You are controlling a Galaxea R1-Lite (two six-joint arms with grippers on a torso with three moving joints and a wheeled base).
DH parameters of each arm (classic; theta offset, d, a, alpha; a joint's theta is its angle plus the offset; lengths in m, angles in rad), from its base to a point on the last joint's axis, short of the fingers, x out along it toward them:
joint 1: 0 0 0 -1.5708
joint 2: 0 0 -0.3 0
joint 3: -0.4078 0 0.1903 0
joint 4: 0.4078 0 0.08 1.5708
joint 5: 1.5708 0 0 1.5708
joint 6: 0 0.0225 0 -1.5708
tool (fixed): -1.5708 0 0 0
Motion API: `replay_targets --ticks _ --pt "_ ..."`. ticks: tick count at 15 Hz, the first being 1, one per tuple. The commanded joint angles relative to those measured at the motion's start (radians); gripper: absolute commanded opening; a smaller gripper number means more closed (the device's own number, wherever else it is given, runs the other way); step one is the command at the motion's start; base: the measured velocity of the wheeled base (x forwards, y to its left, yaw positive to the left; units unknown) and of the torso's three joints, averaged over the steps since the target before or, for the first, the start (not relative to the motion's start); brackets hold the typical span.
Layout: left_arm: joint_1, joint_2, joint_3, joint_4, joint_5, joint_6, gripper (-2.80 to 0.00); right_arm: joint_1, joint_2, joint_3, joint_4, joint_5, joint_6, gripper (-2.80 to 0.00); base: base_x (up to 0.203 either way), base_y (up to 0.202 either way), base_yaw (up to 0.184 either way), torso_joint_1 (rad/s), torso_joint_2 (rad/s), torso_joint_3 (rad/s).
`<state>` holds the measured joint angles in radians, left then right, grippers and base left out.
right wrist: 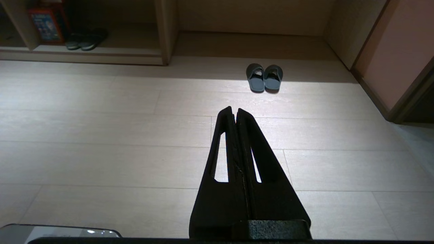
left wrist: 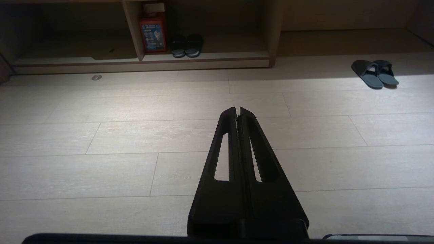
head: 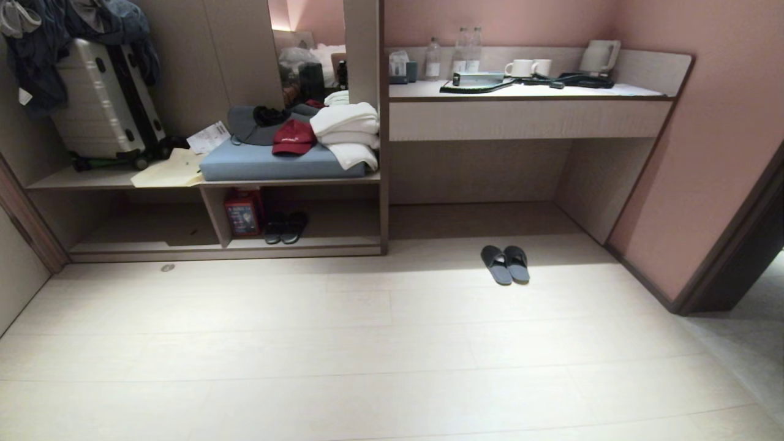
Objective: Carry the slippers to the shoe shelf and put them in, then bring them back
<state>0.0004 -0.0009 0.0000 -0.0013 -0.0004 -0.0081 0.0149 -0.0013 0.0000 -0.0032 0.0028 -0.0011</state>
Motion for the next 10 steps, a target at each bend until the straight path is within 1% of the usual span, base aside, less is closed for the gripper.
replay_targets --ticks 1,10 --pt "0.000 0.001 0.000 0.000 0.000 0.000 -2.80 0.000 0.001 0.002 -0.001 0.000 0.000 -2.80 0.000 0.000 0.000 0.000 0.00 0.000" --pt "0.001 0.001 0.000 0.000 0.002 -0.001 -2.80 -0.001 0.001 0.002 0.000 -0.006 -0.002 -2.80 0.000 0.000 0.000 0.000 0.00 0.000"
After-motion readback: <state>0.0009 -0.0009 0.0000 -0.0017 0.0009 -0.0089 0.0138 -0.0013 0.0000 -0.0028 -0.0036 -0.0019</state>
